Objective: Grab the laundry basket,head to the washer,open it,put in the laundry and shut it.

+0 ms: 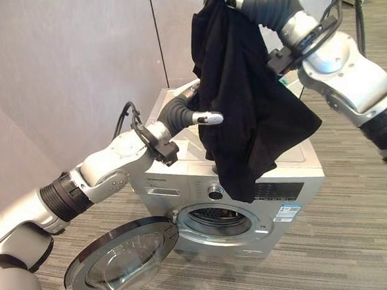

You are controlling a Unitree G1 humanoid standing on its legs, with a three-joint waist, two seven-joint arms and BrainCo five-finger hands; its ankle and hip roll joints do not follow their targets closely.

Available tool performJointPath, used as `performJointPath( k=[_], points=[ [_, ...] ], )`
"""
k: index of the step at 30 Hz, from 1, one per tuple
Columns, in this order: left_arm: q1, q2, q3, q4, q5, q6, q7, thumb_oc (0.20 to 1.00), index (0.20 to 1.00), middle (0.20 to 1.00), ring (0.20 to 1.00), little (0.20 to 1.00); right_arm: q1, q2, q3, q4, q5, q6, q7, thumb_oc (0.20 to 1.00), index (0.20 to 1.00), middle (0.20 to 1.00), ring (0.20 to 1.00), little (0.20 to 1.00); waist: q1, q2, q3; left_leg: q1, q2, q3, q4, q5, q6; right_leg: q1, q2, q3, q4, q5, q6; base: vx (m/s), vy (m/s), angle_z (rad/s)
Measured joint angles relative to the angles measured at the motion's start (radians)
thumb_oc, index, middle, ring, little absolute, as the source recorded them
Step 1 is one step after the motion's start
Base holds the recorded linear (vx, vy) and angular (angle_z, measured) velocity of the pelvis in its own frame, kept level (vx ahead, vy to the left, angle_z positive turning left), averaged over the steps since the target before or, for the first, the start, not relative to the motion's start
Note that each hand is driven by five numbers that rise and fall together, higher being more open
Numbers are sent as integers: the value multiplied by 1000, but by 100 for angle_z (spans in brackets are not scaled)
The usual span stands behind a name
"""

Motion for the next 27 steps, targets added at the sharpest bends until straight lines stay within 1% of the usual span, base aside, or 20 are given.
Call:
performJointPath(
  k=[2, 6, 10, 11, 16, 19, 20, 22, 27],
  points=[
    [7, -33, -6, 12, 0, 1, 2, 1000, 1000, 1000, 1000, 1000, 0, 21, 2, 13, 0, 0, 0, 200, 200, 200, 200, 200, 4, -2, -2, 0, 1, 0, 0, 1, -1, 1, 2, -1, 0, -1, 0, 1, 3, 4],
    [3, -190, -5, 142, 27, 4, 27, 1000, 1000, 1000, 1000, 1000, 0, 98, 8, 41, 2, 3, -1, 200, 200, 200, 200, 200, -4, -11, -9, 0, 1, -1, 0, 1, -1, 0, 2, -1, 0, -1, 0, 0, 0, 0],
    [-1, -261, 1, 189, 83, 8, 39, 1000, 1000, 1000, 1000, 1000, 0, 124, 17, 54, 3, 5, -1, 200, 200, 200, 200, 200, -5, -14, -11, 0, 2, -1, 0, 1, -1, 0, 3, 0, 0, -1, 0, 0, 0, 0],
    [-9, -289, 4, 214, 94, 10, 44, 1000, 1000, 1000, 1000, 1000, -1, 138, 17, 73, 4, 6, -1, 200, 200, 200, 200, 200, -2, -15, -12, 0, 2, -1, 0, 1, -1, 0, 3, 0, 0, -1, 0, 0, 0, 0],
    [-17, -346, 25, 282, 131, 11, 46, 1000, 1000, 1000, 1000, 1000, -1, 188, 21, 88, 22, 15, -1, 200, 200, 200, 200, 200, -3, -16, -12, 0, 3, -1, 0, 1, -1, 0, 4, 0, 0, -1, -1, 0, 0, 0],
    [-23, -350, 39, 289, 131, 11, 52, 1000, 1000, 1000, 1000, 1000, -1, 199, 22, 81, 39, 27, -1, 200, 200, 200, 200, 200, -1, -16, -12, 0, 3, -1, 0, 1, -1, 0, 4, 0, 0, -1, -1, 0, 0, 0],
    [-25, -350, 39, 289, 131, 11, 59, 746, 746, 746, 746, 746, -1, 200, 22, 81, 39, 27, -1, 200, 200, 200, 200, 200, 0, -17, -13, -1, 3, -1, -1, 1, -1, 0, 4, -1, 0, -2, 0, 0, 0, 0],
    [-25, -355, 42, 292, 131, 10, 66, 200, 200, 200, 200, 200, -1, 199, 21, 79, 40, 27, -1, 200, 200, 200, 200, 200, 1, -17, -13, -1, 3, -2, -1, 1, -1, 0, 4, -1, 0, -2, 0, 0, 0, 0],
    [-23, -397, 87, 330, 131, 9, 87, 200, 200, 200, 200, 200, -1, 197, 20, 64, 40, 27, -1, 200, 200, 200, 200, 200, 0, -17, -13, -1, 3, -4, -1, 1, -1, 0, 4, -2, 0, -2, 0, 0, 0, 0]
  ],
)
